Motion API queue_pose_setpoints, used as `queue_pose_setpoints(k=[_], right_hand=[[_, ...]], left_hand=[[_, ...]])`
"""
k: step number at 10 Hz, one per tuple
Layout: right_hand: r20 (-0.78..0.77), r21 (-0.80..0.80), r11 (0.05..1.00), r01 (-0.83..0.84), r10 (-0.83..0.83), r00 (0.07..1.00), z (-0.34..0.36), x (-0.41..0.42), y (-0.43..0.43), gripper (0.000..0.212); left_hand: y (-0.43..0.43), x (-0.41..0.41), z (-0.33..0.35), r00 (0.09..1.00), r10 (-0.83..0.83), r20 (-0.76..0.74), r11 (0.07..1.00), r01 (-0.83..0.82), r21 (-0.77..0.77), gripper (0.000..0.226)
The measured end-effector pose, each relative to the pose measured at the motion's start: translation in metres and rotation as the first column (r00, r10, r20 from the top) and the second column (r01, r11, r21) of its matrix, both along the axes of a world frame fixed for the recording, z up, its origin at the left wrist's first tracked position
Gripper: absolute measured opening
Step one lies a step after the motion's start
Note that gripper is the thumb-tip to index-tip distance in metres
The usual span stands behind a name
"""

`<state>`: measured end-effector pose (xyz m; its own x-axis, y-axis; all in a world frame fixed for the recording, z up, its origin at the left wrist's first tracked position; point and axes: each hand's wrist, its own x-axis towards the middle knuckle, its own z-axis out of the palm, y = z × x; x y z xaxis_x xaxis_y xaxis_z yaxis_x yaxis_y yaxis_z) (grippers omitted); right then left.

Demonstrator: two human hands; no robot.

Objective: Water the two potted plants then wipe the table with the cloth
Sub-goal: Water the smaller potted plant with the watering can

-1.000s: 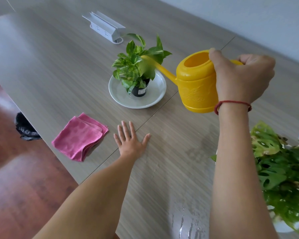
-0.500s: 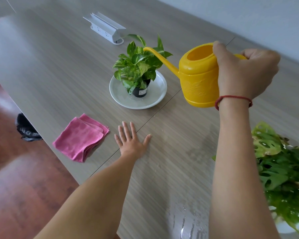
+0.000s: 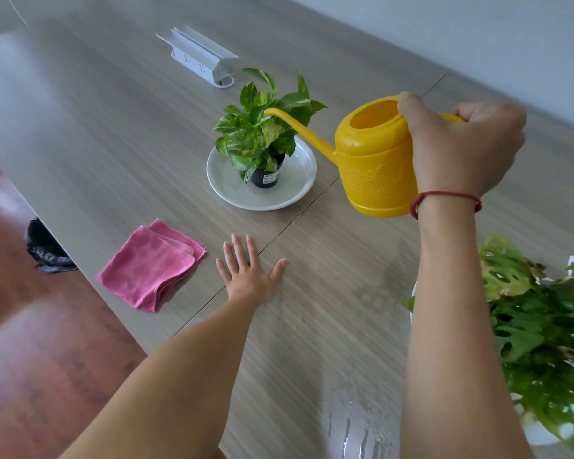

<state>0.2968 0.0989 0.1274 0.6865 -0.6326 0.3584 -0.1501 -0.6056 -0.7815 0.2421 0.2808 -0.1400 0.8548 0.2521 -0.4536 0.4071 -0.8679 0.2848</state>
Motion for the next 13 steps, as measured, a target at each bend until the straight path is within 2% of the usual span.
queue_pose_setpoints(k=[4,6,8,11,13], right_hand=[[0.013,0.039,0.997,0.060,-0.060,0.998,0.007,-0.004,-0.003,0.052],[0.059,0.062,0.996,0.057,-0.061,0.996,0.010,-0.002,-0.001,0.055],[0.056,0.039,0.998,0.043,-0.046,0.997,0.005,0.001,0.000,0.059],[0.041,0.091,0.996,0.026,-0.030,0.999,-0.007,0.002,-0.002,0.059],[0.062,0.232,0.973,-0.001,-0.013,0.998,-0.017,0.001,0.000,0.059]], left_hand=[[-0.001,-0.001,0.000,1.000,-0.006,0.004,1.000,0.006,-0.003,0.099],[-0.001,-0.001,0.000,1.000,-0.005,-0.002,1.000,0.005,-0.006,0.099],[0.000,0.000,0.001,1.000,-0.014,-0.007,1.000,0.014,-0.006,0.098],[0.000,0.000,0.001,1.000,-0.018,-0.014,1.000,0.018,-0.003,0.099],[0.000,0.000,0.001,1.000,-0.016,-0.018,1.000,0.016,0.001,0.099]])
